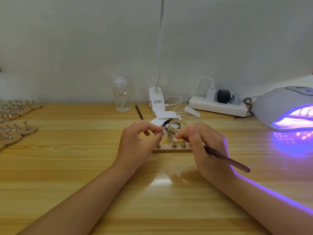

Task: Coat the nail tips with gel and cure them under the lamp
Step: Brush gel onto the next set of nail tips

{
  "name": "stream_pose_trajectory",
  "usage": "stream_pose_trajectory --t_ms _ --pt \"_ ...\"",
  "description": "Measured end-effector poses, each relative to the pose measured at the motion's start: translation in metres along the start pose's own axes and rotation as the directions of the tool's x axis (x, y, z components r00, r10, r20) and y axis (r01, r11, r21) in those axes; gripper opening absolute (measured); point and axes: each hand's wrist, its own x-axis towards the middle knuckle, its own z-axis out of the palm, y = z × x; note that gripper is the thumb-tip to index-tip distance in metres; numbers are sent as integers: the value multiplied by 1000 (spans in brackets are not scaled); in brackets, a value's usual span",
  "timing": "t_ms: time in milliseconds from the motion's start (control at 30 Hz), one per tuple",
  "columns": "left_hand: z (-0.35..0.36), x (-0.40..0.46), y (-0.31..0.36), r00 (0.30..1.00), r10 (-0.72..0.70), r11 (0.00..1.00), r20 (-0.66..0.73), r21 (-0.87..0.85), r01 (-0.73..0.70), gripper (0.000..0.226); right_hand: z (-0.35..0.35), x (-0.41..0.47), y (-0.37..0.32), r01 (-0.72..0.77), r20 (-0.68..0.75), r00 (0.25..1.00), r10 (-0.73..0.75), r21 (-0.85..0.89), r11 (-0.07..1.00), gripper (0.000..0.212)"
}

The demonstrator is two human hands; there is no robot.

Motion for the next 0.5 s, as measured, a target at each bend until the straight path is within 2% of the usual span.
stream_pose_trajectory --t_ms 67,233,367,500 --pt "0 0 0 1000 -5 1000 -1 -11 4 23 0 1 0 -12 10 1000 12 -17 1000 38" --pt "1 0 1 1000 -6 1000 2 -25 6 23 -1 -2 -1 -71 8 997 71 46 996 46" --pt "1 0 0 1000 11 1000 2 -12 -11 25 -2 0 -3 -36 0 999 36 -10 999 35" --pt "1 0 0 1000 12 1000 -1 -20 -12 26 -1 -2 -2 -92 30 995 91 47 995 46"
